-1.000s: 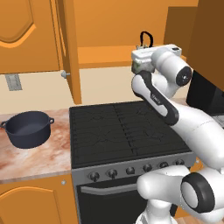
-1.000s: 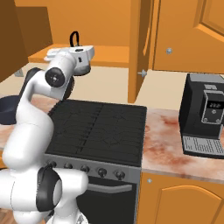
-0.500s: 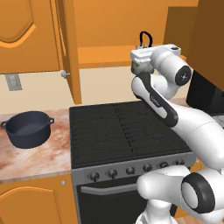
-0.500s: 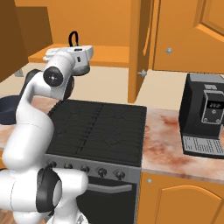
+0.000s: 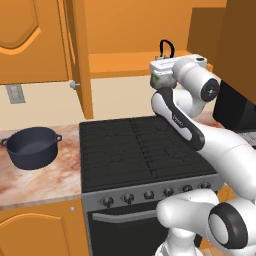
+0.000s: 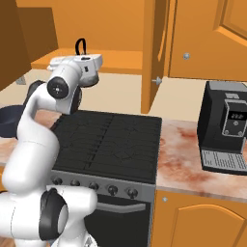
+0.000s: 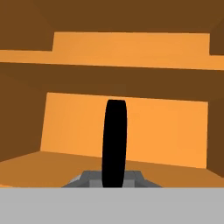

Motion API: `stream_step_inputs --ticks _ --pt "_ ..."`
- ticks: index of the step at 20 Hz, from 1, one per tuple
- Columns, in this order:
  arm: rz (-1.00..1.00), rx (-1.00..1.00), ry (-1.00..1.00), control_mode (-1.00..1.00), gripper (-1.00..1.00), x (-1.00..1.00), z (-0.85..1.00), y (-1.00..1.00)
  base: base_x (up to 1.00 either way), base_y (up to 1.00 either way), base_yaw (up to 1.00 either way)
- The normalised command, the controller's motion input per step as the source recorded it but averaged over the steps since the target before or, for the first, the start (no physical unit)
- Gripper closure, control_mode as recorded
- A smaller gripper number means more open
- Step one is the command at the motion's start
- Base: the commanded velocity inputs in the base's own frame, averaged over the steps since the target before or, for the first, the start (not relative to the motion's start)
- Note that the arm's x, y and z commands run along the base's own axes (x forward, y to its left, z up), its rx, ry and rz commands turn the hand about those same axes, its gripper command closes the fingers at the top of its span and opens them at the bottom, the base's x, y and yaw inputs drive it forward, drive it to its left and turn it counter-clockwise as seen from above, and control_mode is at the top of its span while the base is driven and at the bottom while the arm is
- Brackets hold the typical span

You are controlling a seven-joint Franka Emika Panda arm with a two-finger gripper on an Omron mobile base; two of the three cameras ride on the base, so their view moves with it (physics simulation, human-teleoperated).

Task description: Pick the kettle from the cabinet and place it on a stove burner. Then pick the pot from the counter and place it on another stove burner. Finally, turn both burners on.

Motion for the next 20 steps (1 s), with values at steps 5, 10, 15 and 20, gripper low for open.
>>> stream_step_inputs --ticks 5,10,15,20 --pt "0.00 0.00 0.02 -1.00 1.00 -0.01 -0.15 0.00 0.00 0.00 0.00" --pt "0.00 0.00 0.02 -1.00 1.00 0.00 -0.14 0.00 0.00 0.00 0.00" --pt "0.00 0.00 0.03 -1.00 1.00 0.00 -0.11 0.00 0.00 0.00 0.00" --pt "0.00 0.00 0.03 -1.00 1.00 0.01 -0.11 0.00 0.00 0.00 0.00"
